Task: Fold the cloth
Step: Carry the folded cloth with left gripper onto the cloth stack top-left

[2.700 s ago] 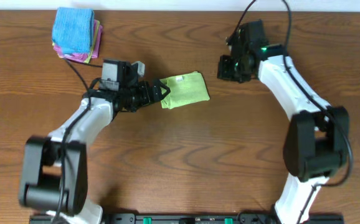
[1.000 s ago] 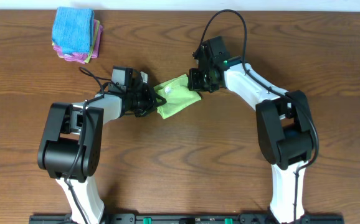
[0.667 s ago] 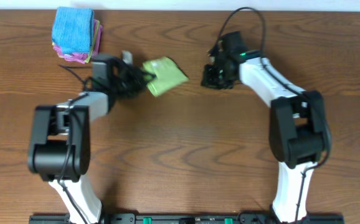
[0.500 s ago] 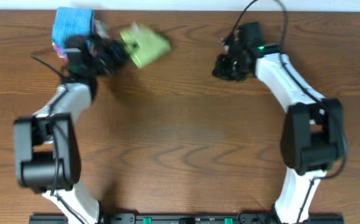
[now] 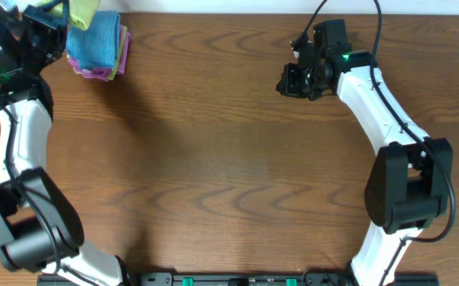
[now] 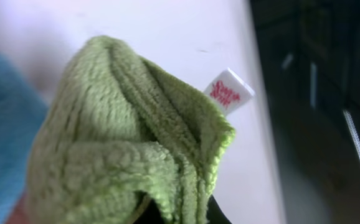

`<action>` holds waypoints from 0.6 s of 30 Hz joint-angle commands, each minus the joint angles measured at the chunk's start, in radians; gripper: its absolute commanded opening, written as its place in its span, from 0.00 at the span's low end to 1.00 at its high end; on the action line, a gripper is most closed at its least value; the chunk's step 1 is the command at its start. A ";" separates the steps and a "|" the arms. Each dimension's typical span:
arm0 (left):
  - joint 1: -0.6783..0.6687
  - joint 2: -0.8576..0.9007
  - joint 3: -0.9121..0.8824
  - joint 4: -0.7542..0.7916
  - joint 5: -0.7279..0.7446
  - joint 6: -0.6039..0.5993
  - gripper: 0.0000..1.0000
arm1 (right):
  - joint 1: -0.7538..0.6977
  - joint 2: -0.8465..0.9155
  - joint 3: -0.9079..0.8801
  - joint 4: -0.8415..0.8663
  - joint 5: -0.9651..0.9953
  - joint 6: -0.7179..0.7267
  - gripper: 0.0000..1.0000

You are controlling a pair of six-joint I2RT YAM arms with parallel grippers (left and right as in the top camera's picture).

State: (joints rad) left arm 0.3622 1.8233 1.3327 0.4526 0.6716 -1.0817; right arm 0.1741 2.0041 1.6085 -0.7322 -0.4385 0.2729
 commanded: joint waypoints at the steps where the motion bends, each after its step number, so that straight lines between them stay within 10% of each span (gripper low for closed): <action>1: -0.014 0.053 -0.003 0.016 -0.070 -0.037 0.06 | 0.006 -0.009 0.009 -0.007 -0.011 -0.021 0.01; 18: -0.030 0.219 0.011 0.148 -0.149 -0.105 0.06 | 0.049 -0.009 0.009 -0.022 -0.011 -0.054 0.02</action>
State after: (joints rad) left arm 0.3420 2.0106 1.3319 0.5793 0.5125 -1.1778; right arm 0.2077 2.0041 1.6085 -0.7517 -0.4385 0.2375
